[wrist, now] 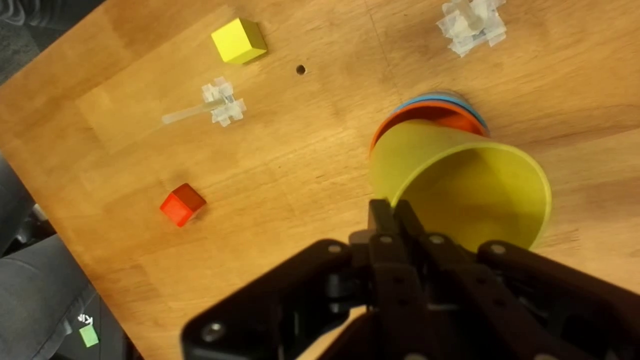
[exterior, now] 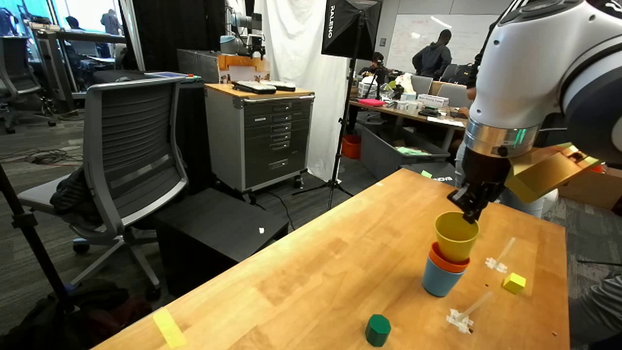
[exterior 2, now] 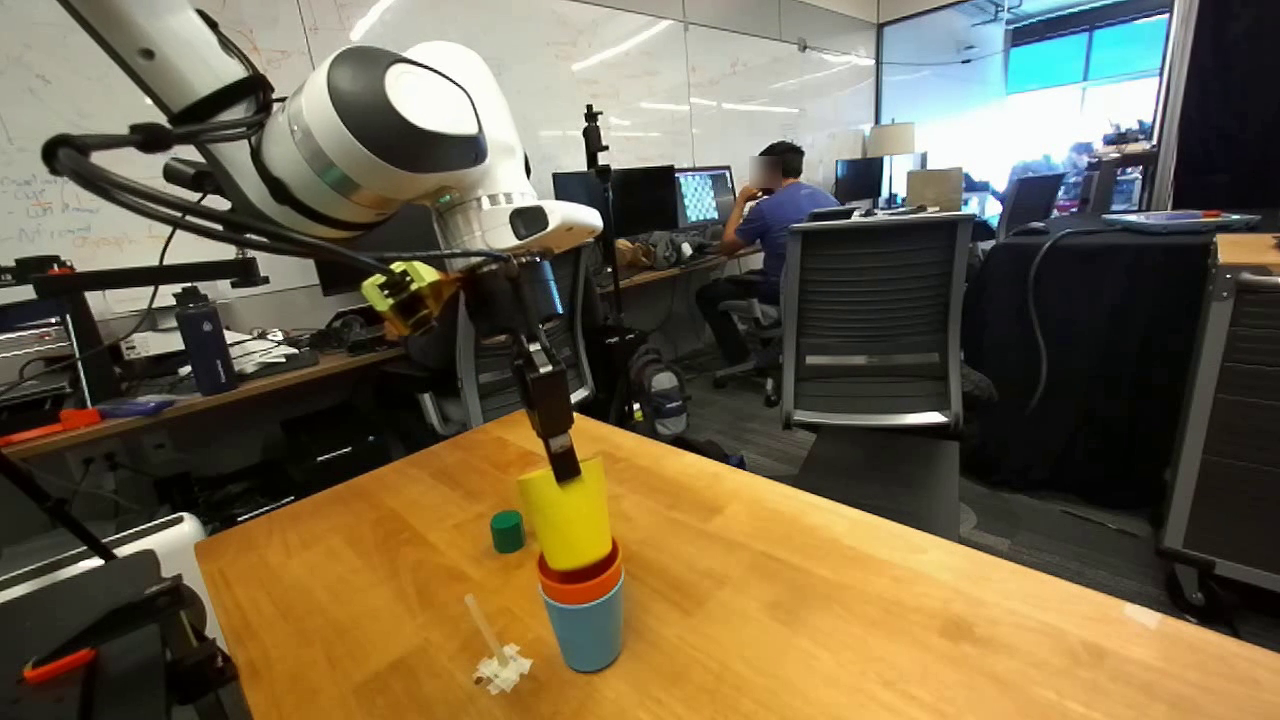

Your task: Stack the cups

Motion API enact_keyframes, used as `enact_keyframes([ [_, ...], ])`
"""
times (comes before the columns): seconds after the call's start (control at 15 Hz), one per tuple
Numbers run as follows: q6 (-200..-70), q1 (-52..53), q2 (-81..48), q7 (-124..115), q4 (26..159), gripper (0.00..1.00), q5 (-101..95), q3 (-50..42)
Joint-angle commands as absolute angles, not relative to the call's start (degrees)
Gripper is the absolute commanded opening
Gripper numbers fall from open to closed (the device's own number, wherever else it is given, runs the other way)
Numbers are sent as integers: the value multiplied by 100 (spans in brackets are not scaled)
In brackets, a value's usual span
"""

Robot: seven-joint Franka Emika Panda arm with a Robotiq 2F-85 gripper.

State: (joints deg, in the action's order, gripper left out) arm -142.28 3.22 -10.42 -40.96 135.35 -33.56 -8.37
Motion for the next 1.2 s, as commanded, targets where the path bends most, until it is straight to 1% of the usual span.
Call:
enact_keyframes([
  [0.0,-14301,301,-1165,-4197,13409,1,-3504,-828],
  [0.4,-14341,318,-1259,-4180,13392,2,-3484,-854],
  [0.47,-14344,322,-1268,-4182,13391,10,-3481,-856],
  [0.53,-14341,324,-1279,-4180,13387,31,-3476,-858],
  [0.6,-14344,326,-1287,-4186,13381,36,-3476,-862],
  [0.93,-14338,328,-1287,-4186,13362,76,-3461,-872],
  [1.07,-14330,325,-1213,-4151,13390,89,-3419,-859],
  [1.13,-14329,323,-1155,-4126,13412,98,-3400,-851],
])
